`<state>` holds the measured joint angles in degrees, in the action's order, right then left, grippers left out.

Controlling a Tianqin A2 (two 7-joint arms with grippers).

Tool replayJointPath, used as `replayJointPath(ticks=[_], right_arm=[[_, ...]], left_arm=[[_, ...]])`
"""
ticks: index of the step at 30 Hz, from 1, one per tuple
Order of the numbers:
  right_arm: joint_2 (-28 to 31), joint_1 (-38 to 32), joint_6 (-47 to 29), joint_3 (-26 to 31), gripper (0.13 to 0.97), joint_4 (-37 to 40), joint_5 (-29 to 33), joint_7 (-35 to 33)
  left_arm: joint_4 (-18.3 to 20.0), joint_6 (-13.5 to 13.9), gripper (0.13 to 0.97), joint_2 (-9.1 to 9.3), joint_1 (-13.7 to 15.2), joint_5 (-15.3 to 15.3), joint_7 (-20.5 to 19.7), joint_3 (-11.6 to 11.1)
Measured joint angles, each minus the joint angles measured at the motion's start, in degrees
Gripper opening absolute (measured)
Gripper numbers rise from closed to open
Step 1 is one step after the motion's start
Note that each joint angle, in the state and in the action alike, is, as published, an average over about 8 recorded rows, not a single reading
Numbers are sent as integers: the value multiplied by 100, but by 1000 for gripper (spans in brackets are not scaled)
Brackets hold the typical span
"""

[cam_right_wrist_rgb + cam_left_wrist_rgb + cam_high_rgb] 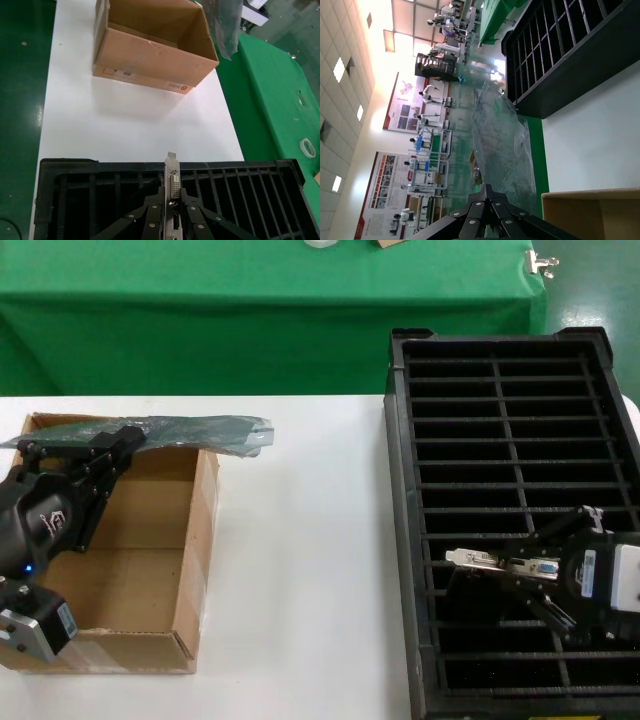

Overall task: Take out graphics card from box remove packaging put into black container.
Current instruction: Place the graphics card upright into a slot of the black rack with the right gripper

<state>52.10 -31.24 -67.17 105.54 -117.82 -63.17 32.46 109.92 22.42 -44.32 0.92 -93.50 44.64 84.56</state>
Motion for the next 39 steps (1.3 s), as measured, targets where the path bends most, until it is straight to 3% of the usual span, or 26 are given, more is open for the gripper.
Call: replayJointPath(ticks=[17,39], right_arm=[[173,255,288,-52,183,-18,-322,-542],[173,77,10,91,183,65,-66,-390]], left_arm=[[0,0,139,0,0,0,0,0],[0,0,139,0,0,0,0,0]])
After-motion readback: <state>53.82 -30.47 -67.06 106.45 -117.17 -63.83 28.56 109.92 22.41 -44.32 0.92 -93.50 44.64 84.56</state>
